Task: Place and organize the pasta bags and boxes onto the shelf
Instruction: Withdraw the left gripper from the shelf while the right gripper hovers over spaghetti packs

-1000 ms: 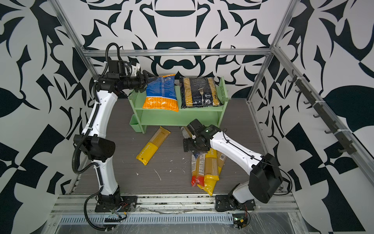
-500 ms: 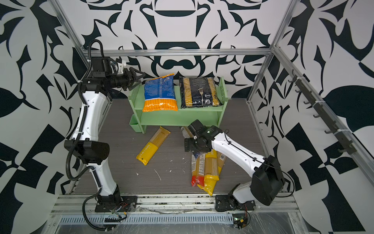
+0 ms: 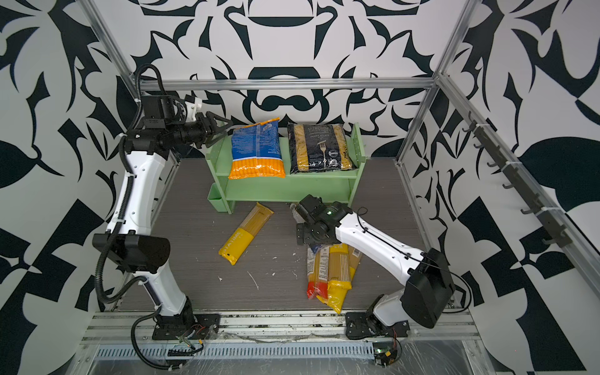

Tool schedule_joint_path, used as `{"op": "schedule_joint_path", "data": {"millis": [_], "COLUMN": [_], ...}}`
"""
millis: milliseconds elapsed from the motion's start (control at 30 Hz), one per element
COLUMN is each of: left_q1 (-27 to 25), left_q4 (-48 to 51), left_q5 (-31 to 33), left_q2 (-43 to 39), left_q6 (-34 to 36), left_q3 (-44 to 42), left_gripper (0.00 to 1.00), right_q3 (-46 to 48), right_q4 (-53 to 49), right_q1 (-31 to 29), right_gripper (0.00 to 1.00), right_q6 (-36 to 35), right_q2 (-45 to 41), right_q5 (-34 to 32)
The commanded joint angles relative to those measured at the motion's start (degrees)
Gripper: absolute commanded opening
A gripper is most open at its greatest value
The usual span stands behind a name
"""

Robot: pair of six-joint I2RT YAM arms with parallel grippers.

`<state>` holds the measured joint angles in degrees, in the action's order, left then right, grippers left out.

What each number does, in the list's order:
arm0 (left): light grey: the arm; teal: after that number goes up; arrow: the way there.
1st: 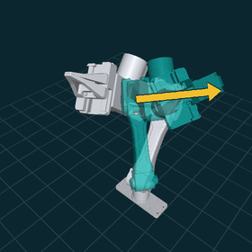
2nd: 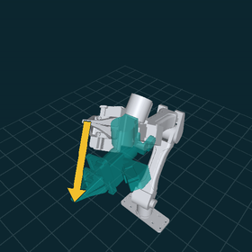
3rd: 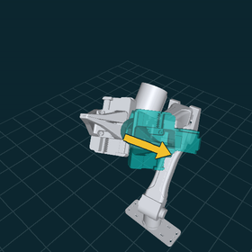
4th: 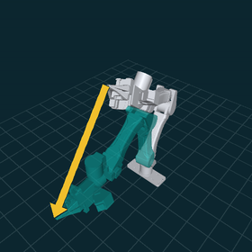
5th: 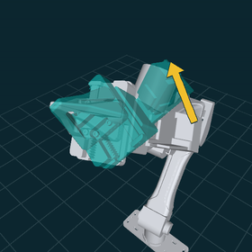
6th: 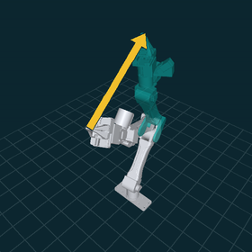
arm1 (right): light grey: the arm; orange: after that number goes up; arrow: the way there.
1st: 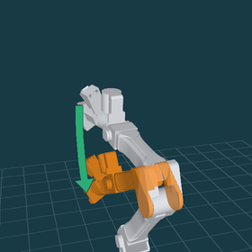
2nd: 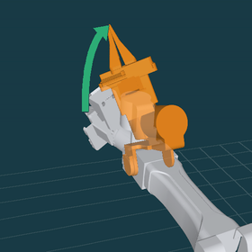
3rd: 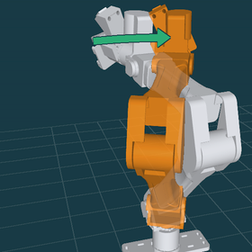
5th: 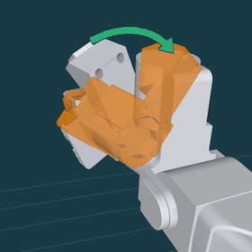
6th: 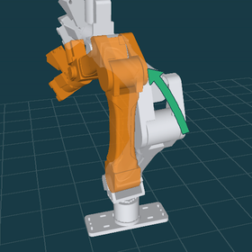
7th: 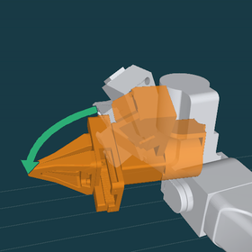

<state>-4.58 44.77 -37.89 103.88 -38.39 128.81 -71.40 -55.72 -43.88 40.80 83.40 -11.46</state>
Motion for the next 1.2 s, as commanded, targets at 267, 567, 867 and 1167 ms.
{"op": "schedule_joint_path", "data": {"millis": [267,567,867,1167], "left_q1": [-0.08,-0.11,-0.09,-0.08], "left_q4": [-1.65,-3.96,-1.15,-0.54], "left_q5": [12.8,15.27,17.95,18.73], "left_q2": [-25.12,-40.56,-50.27,-52.2], "left_q6": [9.87,10.27,9.39,9.29], "left_q3": [-27.44,-45.97,-56.88,-55.81], "left_gripper": [0.99,0.99,0.99,0.99], "right_q3": [2.57,11.49,12.16,6.84], "right_q4": [1.78,8.04,7.28,8.71], "right_q1": [-3.85,-6.14,-6.37,-0.77], "right_gripper": [0.99,0.93,0.95,1.0], "right_q6": [4.0,1.49,-1.24,-13.05], "right_q2": [-2.44,-1.34,1.08,7.76], "right_q5": [-6.46,-3.29,-4.77,-6.47]}}
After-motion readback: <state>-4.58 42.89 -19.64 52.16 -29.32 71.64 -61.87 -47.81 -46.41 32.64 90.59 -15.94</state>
